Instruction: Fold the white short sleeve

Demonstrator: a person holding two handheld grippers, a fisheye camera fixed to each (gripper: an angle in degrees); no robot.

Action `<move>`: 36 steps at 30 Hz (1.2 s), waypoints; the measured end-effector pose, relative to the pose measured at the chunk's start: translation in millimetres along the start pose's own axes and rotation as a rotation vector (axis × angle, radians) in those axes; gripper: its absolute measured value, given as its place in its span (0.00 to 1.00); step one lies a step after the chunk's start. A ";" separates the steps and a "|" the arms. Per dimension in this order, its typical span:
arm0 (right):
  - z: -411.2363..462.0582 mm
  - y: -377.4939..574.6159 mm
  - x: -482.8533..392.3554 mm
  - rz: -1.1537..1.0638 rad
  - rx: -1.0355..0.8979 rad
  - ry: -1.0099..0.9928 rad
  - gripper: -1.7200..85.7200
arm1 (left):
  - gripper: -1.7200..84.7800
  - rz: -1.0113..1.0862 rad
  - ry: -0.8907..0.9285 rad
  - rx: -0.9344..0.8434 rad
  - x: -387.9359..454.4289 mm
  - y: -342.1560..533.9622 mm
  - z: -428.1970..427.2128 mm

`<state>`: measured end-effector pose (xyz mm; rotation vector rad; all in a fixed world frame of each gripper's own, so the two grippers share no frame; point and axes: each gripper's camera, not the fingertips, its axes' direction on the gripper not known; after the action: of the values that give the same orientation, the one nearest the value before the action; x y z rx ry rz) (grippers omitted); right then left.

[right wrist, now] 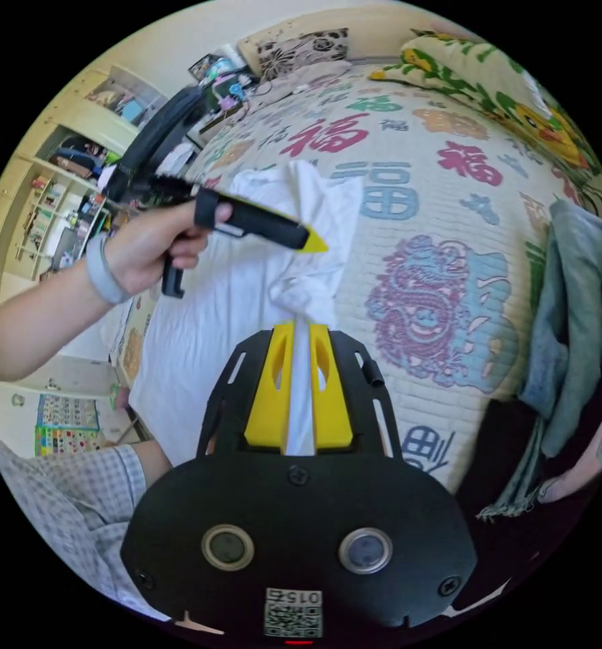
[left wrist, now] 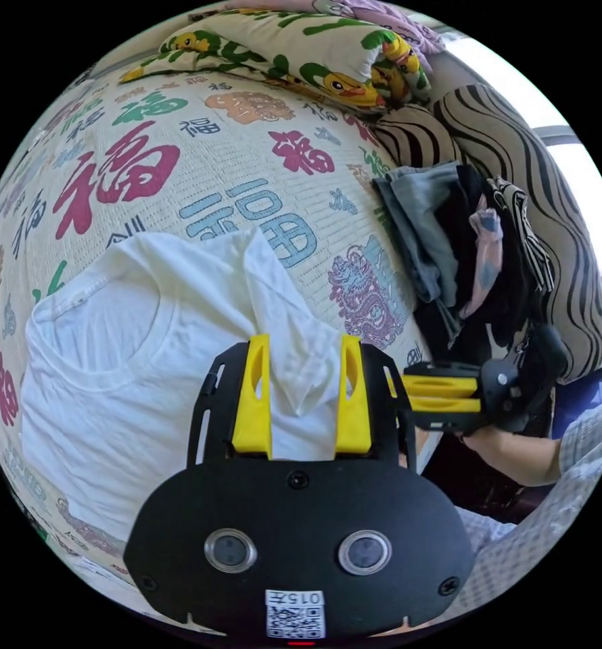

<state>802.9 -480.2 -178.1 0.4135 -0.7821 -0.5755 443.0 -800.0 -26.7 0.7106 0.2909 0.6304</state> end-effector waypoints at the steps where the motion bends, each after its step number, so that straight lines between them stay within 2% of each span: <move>1: -2.3 -7.5 9.1 0.003 0.009 -0.002 0.09 | 0.18 0.030 0.015 0.005 4.5 -8.6 6.3; 6: 6.9 -39.5 41.2 -0.024 -0.066 -0.132 0.11 | 0.18 0.114 -0.038 -0.087 20.4 -40.3 33.1; 9: 8.3 -50.0 51.6 -0.069 -0.120 -0.203 0.08 | 0.14 0.102 -0.085 -0.096 16.2 -51.7 40.4; 13: -3.6 -51.8 63.7 -0.075 -0.106 -0.231 0.05 | 0.06 0.055 -0.056 -0.064 2.9 -56.6 35.6; 18: -34.3 -39.2 93.3 0.102 0.078 -0.241 0.03 | 0.02 -0.075 0.086 0.093 -14.7 -55.1 9.2; 22: -58.5 -14.0 132.3 0.389 0.259 -0.264 0.02 | 0.01 -0.157 0.282 0.338 -12.2 -63.6 -10.0; 25: -61.4 4.7 154.7 0.586 0.349 -0.297 0.02 | 0.01 -0.151 0.355 0.399 2.0 -84.5 -1.1; 27: -56.6 11.1 162.0 0.663 0.364 -0.307 0.02 | 0.01 -0.143 0.392 0.393 10.8 -98.9 11.5; 32: -36.4 16.8 173.6 0.794 0.377 -0.330 0.02 | 0.01 -0.095 0.336 0.229 30.8 -121.2 49.5; 36: -25.9 13.1 180.4 0.810 0.366 -0.318 0.02 | 0.02 -0.092 0.291 0.222 31.4 -111.0 49.1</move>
<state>929.6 -578.8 -90.8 0.3029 -1.2731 0.2766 538.1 -870.5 -68.0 0.8128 0.6670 0.6194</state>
